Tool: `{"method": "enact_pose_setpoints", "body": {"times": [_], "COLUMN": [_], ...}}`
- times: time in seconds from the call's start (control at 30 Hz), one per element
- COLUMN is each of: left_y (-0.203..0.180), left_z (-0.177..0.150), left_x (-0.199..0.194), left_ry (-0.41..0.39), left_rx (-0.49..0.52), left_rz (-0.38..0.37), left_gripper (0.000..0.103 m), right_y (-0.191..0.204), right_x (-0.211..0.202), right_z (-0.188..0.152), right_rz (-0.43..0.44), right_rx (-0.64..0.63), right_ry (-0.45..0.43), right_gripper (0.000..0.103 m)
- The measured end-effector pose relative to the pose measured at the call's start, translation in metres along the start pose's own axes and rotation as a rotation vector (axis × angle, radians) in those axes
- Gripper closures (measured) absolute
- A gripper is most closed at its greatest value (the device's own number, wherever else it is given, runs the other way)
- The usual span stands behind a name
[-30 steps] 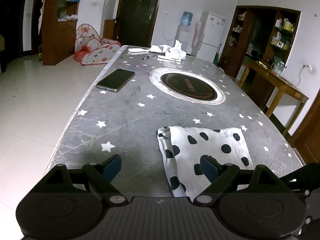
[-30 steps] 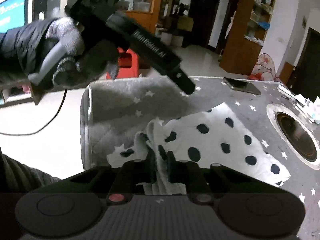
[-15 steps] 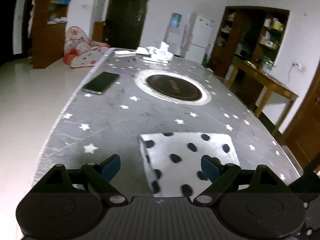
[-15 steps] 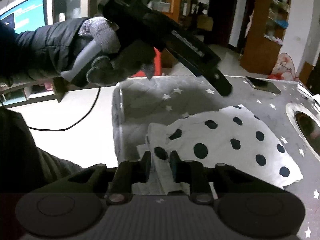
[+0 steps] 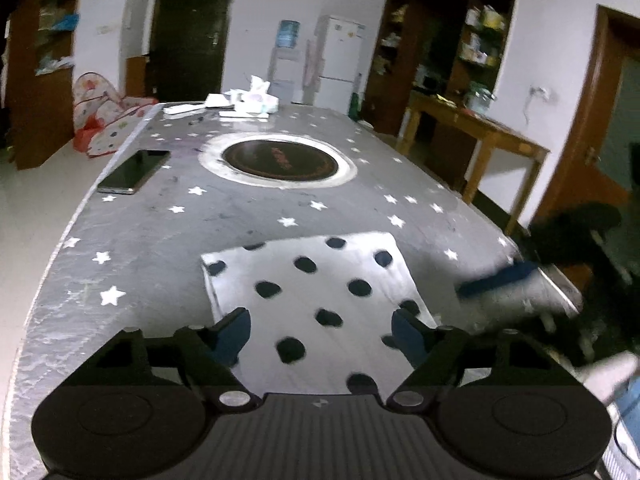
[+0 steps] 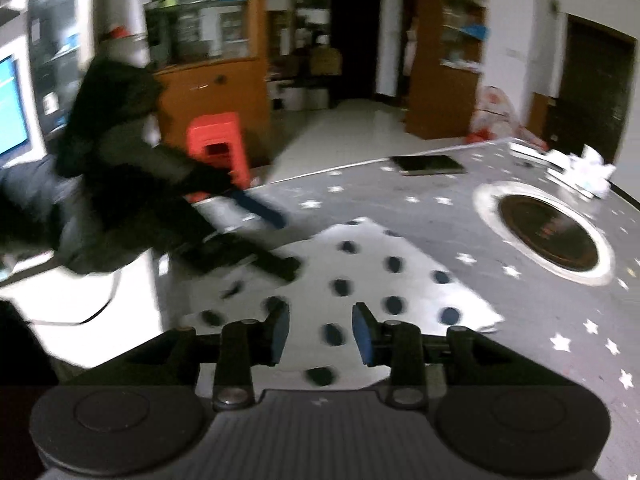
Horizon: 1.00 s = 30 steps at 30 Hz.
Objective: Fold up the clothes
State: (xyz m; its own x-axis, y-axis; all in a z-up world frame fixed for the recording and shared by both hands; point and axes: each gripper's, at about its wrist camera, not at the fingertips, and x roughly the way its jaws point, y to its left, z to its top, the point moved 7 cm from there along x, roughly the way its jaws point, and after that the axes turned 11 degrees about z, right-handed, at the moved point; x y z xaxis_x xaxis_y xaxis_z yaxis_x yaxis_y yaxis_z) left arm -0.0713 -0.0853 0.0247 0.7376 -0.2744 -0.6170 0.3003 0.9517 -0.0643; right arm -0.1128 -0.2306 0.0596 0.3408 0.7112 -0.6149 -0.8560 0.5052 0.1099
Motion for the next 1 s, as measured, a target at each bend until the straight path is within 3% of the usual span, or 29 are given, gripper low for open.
{"method": "enact_pose_setpoints", "body": {"times": [0.17,0.4,0.73,0.87,1.0], "left_y": [-0.012,-0.026,-0.029,-0.029,-0.028], "left_z": [-0.013,-0.033,-0.046,-0.048,-0.042], "left_x": [0.003,0.004,0.012,0.014,0.007], "left_ry": [0.027,0.046,0.074,0.078,0.066], "left_rx": [0.03,0.094,0.102,0.103,0.102], "left_rz": [-0.035,-0.061,-0.072,-0.071,-0.074], "left_gripper": [0.032,0.037,0.038,0.038,0.038], "right_y": [-0.04,-0.073,-0.122,-0.133,-0.126], "right_x": [0.009,0.046,0.078,0.084,0.08], "right_z": [0.004,0.004,-0.011,-0.019,-0.005], "right_rz": [-0.089,-0.148,-0.235,-0.228,-0.22], "right_rx": [0.105,0.175,0.281,0.321,0.288], "right_ry": [-0.034,-0.016,0.007,0.007,-0.004], "right_gripper": [0.06,0.06,0.061,0.062,0.062]}}
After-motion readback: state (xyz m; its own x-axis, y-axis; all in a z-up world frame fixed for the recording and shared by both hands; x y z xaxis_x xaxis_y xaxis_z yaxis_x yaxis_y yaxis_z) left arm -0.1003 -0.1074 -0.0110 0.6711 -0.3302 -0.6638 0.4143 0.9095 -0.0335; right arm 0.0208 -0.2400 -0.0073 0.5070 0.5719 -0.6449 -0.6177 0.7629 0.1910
